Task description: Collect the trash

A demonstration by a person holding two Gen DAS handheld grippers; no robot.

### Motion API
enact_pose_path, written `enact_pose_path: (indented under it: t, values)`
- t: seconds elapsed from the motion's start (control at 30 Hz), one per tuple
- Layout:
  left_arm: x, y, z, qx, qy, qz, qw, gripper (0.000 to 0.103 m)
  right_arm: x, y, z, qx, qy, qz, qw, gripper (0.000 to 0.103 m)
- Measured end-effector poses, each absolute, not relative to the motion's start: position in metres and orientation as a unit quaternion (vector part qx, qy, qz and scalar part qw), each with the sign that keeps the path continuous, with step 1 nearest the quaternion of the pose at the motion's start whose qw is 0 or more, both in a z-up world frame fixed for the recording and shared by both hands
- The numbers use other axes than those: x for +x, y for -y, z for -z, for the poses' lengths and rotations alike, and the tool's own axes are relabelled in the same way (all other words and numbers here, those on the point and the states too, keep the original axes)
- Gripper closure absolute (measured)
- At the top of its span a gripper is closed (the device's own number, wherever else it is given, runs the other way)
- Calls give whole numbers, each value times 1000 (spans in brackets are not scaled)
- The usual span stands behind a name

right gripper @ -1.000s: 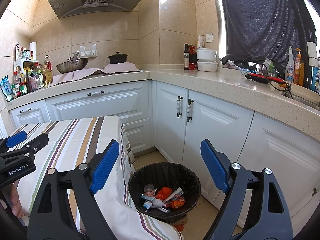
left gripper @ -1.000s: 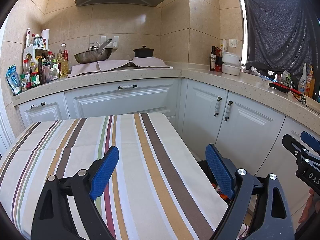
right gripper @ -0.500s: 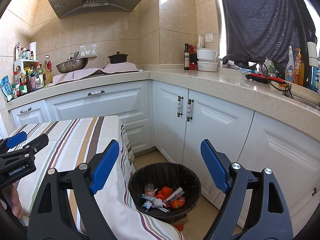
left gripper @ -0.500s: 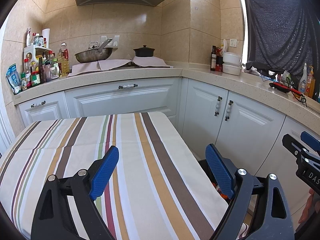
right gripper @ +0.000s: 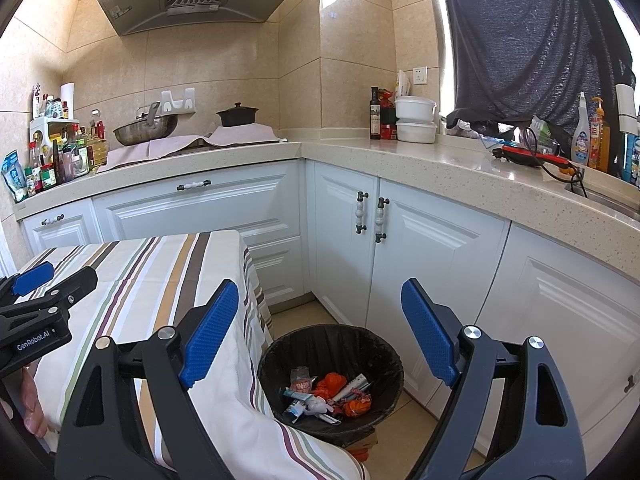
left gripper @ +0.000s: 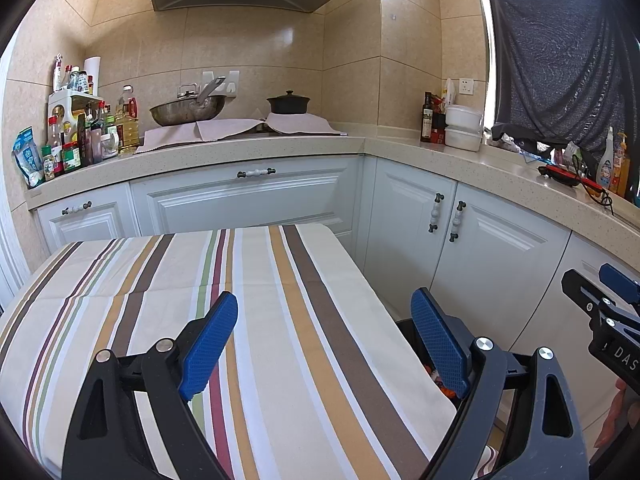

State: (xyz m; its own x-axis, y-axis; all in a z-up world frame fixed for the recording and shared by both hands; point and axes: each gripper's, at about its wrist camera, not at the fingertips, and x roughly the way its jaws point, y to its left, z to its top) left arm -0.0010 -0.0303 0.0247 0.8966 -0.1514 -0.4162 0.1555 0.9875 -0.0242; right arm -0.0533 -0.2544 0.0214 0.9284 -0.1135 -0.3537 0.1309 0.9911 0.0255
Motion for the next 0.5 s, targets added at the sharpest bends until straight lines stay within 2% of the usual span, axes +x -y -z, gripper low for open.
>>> enact_pose_path:
  t: [0.5]
  values:
    - [14, 17, -19, 1, -233, 55, 971, 17, -27, 236, -16, 13, -192, 37, 981, 21]
